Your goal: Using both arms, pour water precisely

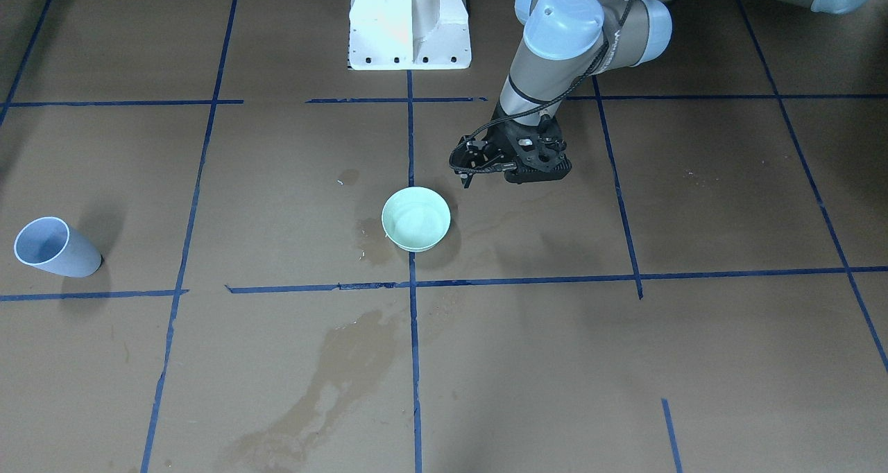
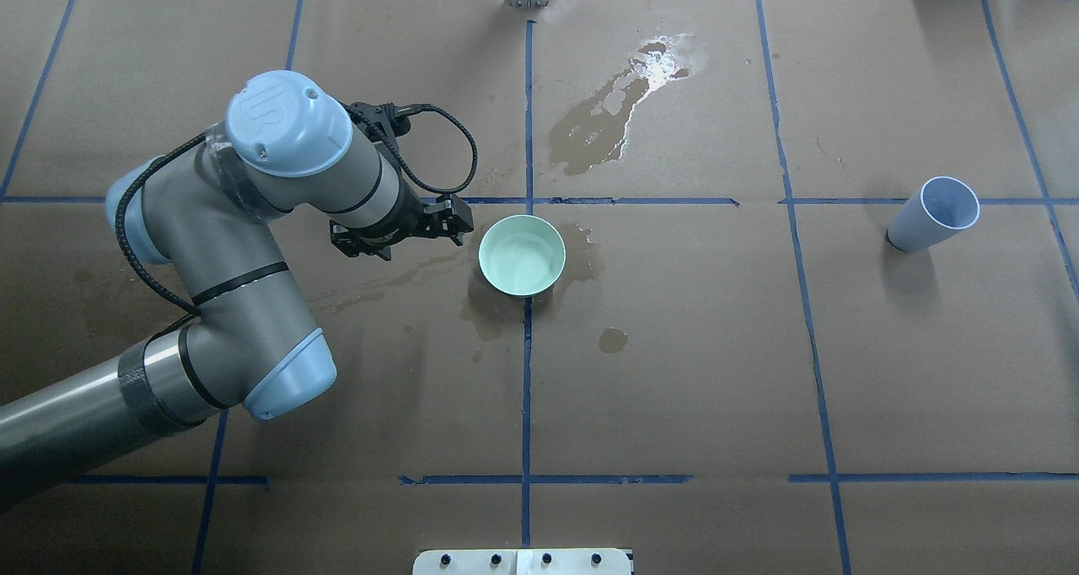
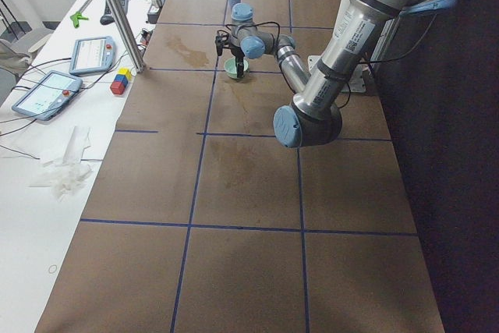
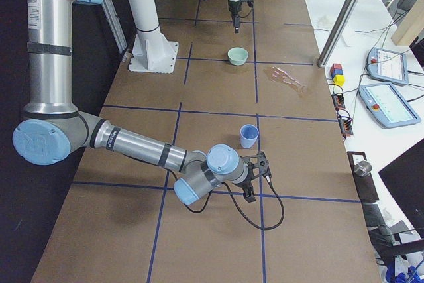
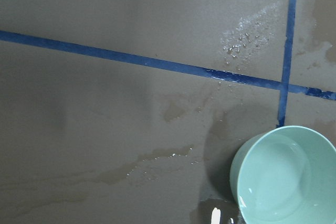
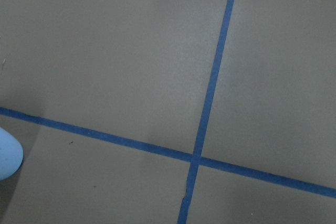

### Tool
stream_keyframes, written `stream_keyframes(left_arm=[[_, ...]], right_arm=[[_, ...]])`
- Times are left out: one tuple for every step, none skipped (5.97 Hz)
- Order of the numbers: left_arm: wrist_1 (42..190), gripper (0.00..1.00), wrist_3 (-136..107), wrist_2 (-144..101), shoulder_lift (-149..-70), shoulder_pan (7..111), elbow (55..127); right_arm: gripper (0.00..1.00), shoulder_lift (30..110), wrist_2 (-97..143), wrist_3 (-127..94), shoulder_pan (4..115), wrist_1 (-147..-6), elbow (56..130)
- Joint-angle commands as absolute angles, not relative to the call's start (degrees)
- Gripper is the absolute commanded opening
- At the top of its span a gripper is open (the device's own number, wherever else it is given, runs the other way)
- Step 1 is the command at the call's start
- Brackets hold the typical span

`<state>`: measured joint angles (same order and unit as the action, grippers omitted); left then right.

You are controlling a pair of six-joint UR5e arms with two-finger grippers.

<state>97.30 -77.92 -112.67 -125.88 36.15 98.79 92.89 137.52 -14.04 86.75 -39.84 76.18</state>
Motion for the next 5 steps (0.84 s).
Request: stream_keyframes(left_arm=[[97.4, 1.00, -79.8, -110.4, -128.2, 35.6, 96.5], [98.9, 1.00, -81.6, -108.4, -128.8, 34.5, 95.5], [101.7, 1.00, -82.1, -108.3, -128.7, 33.8, 93.6], [104.2, 1.00, -83.1, -107.8, -128.8, 33.8, 92.0], [104.4, 1.00, -83.1, -107.9, -128.8, 33.7, 91.8]], right_arm=[[1.00, 91.9, 141.2, -10.2, 88.2, -58.4, 81.8], [1.00, 92.0, 141.0, -9.2, 87.9, -68.6, 87.3], [1.00, 92.0, 139.1, -9.1, 85.8, -79.9, 95.1], [1.00, 95.4, 131.3, -7.5, 83.6, -87.7, 104.7], [1.00, 101.4, 128.8, -3.6, 83.4, -88.1, 109.7]])
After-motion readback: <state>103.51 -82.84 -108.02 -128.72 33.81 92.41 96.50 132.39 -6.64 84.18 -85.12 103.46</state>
